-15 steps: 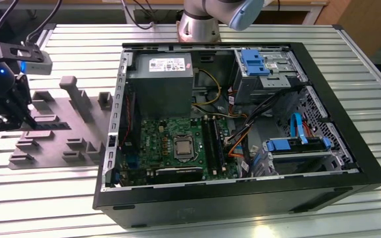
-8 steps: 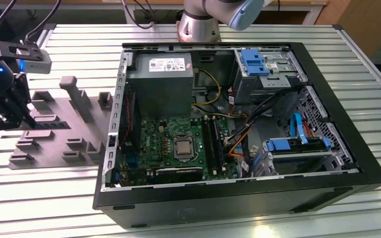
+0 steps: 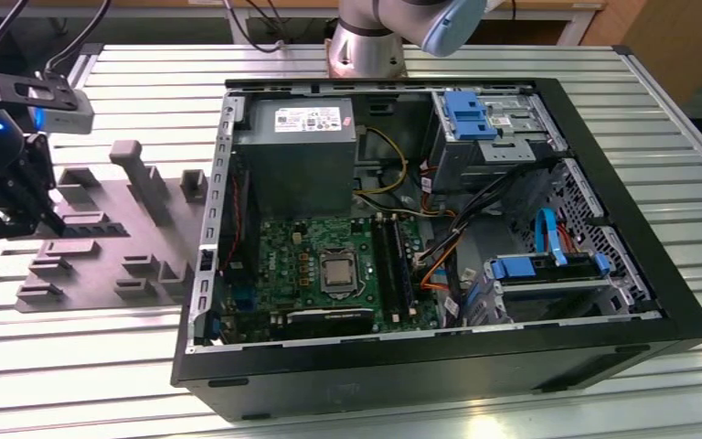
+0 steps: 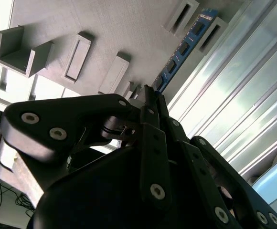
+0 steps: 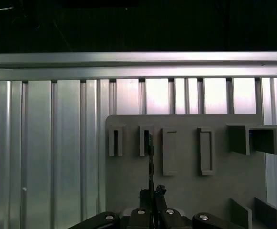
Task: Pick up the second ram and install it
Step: 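Pick up the second ram and move it above second insertion slot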
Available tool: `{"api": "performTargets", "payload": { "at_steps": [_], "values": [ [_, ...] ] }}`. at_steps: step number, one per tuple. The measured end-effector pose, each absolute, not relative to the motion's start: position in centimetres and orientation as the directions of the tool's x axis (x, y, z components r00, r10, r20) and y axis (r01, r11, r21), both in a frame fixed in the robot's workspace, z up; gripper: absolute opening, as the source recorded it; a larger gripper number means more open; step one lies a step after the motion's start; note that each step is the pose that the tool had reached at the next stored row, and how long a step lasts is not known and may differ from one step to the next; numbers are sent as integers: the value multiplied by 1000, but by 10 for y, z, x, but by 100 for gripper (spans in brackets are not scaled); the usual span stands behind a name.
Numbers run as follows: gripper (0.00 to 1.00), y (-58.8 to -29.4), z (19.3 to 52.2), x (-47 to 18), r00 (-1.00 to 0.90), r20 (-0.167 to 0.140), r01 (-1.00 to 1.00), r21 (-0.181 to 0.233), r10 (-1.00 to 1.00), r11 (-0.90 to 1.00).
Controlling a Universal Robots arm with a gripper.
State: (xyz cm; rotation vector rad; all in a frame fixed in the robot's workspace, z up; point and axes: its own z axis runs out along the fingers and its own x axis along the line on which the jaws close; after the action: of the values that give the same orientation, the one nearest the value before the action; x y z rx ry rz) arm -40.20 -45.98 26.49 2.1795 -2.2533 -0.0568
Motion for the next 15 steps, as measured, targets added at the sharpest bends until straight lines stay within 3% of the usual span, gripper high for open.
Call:
{"api": "performTargets", "payload": {
  "at_steps": [15],
  "values": [
    [14, -460, 269, -402, -34, -21, -999, 30, -999, 33]
  ]
}}
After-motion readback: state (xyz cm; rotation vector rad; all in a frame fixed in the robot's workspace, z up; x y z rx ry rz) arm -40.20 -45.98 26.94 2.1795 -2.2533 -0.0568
